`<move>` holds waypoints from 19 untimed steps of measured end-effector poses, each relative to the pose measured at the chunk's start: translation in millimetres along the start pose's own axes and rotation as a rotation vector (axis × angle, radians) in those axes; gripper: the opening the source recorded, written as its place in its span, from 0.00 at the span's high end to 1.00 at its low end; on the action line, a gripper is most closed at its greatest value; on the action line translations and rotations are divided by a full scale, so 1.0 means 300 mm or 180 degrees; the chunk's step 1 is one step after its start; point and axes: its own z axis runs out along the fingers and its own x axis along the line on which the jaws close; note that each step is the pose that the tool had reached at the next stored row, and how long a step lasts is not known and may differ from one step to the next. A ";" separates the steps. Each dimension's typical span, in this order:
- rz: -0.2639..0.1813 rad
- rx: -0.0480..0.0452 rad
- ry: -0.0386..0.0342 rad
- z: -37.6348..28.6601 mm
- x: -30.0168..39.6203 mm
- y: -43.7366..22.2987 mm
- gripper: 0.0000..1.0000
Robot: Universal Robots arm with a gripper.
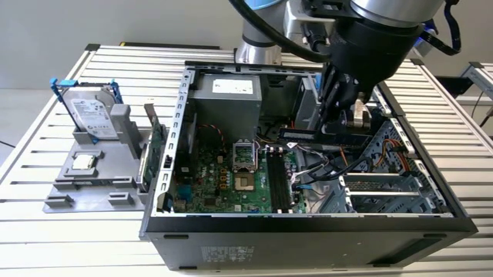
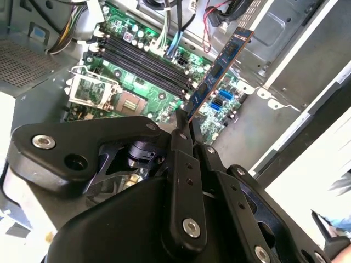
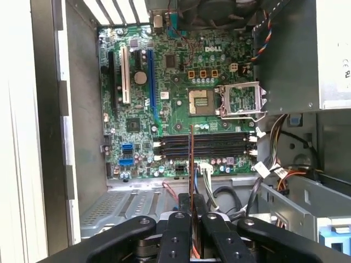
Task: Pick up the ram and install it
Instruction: 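Insert the ram into the slot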
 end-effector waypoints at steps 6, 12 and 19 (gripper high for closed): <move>0.0136 0.0001 -0.0004 0.000 0.000 0.000 1.00; 0.0267 0.0003 -0.0008 0.000 0.000 0.000 1.00; 0.0409 0.0004 -0.0013 0.000 0.000 0.000 1.00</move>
